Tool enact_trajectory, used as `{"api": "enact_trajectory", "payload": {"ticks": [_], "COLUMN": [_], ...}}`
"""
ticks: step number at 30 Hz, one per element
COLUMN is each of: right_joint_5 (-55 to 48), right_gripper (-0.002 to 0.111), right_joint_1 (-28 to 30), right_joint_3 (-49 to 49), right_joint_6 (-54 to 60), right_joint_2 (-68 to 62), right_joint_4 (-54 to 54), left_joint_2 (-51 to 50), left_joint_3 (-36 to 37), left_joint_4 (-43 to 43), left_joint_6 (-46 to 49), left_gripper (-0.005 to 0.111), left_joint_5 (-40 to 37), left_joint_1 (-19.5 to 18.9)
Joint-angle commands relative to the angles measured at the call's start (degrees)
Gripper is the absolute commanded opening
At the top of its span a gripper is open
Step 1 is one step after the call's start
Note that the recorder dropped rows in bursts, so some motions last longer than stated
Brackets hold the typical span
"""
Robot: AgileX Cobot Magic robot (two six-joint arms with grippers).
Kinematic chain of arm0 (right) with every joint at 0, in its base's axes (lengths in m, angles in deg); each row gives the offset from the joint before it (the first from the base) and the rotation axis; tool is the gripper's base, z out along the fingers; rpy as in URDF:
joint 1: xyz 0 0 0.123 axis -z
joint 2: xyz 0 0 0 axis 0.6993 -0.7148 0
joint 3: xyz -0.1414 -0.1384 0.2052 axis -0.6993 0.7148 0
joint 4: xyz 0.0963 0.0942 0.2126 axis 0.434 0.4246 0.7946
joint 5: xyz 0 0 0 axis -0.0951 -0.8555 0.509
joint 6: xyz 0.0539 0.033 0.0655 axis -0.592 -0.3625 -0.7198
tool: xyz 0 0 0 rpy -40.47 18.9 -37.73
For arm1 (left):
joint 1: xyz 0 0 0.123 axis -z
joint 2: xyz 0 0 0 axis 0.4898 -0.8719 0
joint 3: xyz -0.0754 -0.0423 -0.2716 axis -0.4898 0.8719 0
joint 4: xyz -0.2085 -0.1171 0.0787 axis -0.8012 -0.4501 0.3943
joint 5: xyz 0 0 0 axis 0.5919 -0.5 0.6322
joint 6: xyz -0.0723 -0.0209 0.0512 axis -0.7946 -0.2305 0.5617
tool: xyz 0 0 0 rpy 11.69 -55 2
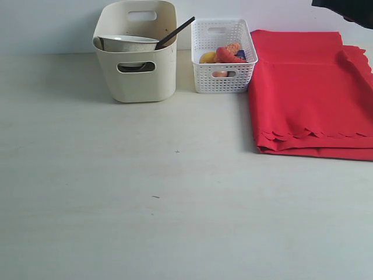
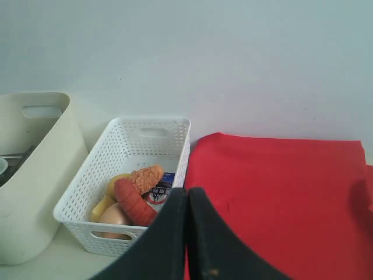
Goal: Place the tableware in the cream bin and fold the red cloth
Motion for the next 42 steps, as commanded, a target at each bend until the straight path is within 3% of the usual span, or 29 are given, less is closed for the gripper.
{"api": "enact_trajectory", "payload": {"ticks": [1,17,24,26,31,42], "right_joint_5": [0.5,0.5,-10.8,-12.6,-9.5,-5.0], "right_gripper": [0.000,0.000,0.000,0.000,0.000,0.000], "right_joint_1": [0.0,0.0,0.0,0.0,0.0,0.0], "right_joint_3": [0.2,0.2,0.2,0.6,6.1,28.3], "right_joint_6": [0.0,-0.4,-3.6,0.7,26.8,27.9], "right_joint_2": [0.3,0.3,0.3,0.9,5.6,31.1], "right_joint_4": [-0.3,-0.2,0.3,5.2,29.8,34.5], "left_joint_2": [0.4,0.4,0.4,0.4,0.4,0.4], "left_joint_3": [0.0,0.0,0.0,0.0,0.0,0.0], "left_joint_4": [-0.4,-0.4,-0.4,-0.4,-0.4,-0.4], "left_joint_6": [0.2,0.2,0.2,0.2,0.2,0.2], "left_gripper": [0.002,0.002,0.002,0.002,0.002,0.002], "left_joint_5": [-0.1,-0.1,-0.1,-0.1,-0.1,-0.1], "left_joint_1": [-0.1,-0.1,-0.1,-0.1,-0.1,-0.1]}}
